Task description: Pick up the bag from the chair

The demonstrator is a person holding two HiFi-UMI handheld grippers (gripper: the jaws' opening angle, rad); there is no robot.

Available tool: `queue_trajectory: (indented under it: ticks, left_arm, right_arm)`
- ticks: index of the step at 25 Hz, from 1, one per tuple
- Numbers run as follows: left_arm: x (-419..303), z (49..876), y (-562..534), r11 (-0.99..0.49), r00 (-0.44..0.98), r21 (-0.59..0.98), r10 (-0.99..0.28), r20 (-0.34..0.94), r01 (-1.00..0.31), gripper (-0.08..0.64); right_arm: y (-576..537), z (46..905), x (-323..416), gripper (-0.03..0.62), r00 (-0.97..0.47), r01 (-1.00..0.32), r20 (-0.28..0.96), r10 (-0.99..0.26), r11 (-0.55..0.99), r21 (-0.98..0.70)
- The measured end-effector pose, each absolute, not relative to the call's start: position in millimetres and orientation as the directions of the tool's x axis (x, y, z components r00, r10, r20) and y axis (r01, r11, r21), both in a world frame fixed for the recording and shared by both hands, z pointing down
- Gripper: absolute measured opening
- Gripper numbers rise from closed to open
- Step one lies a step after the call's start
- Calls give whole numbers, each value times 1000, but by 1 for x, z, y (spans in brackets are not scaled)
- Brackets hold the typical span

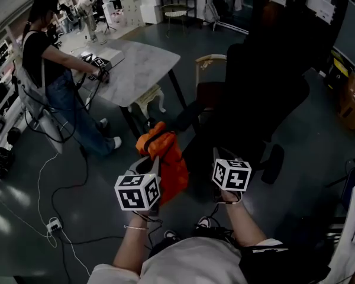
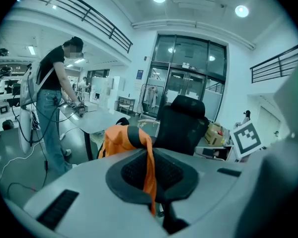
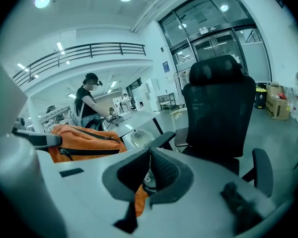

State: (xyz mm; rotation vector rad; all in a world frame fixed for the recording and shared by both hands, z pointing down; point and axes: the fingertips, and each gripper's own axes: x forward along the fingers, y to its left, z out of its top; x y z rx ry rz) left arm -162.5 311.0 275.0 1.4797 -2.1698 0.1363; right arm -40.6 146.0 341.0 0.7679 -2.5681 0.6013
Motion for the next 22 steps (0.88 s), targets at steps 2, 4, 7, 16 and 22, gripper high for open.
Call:
queue_trajectory:
  ticks: [2, 4, 7, 16, 22]
  left_arm:
    - [-170, 276, 324, 407, -284, 202, -846, 452, -891, 26]
    - [-179, 281, 335, 412, -286, 210, -845, 453, -886, 26]
    - [-188, 289, 351, 417, -281, 216, -838, 468, -883, 26]
    - [-200, 282, 373, 432, -294, 234, -840, 455, -871, 26]
    - [-197, 281, 379, 436, -299, 232, -839, 455, -870, 26]
  right_arm:
    - [163, 334, -52, 32, -782, -572, 471, -408, 770, -283]
    - [177, 328, -63, 32, -790, -559, 464, -400, 781, -279]
    - [197, 327, -72, 32, -789, -551, 471, -394, 793, -261]
    - [212, 313, -74, 32, -767, -569, 460, -447, 806, -165]
    - [216, 311, -73, 32, -772, -561, 459, -439, 811, -168]
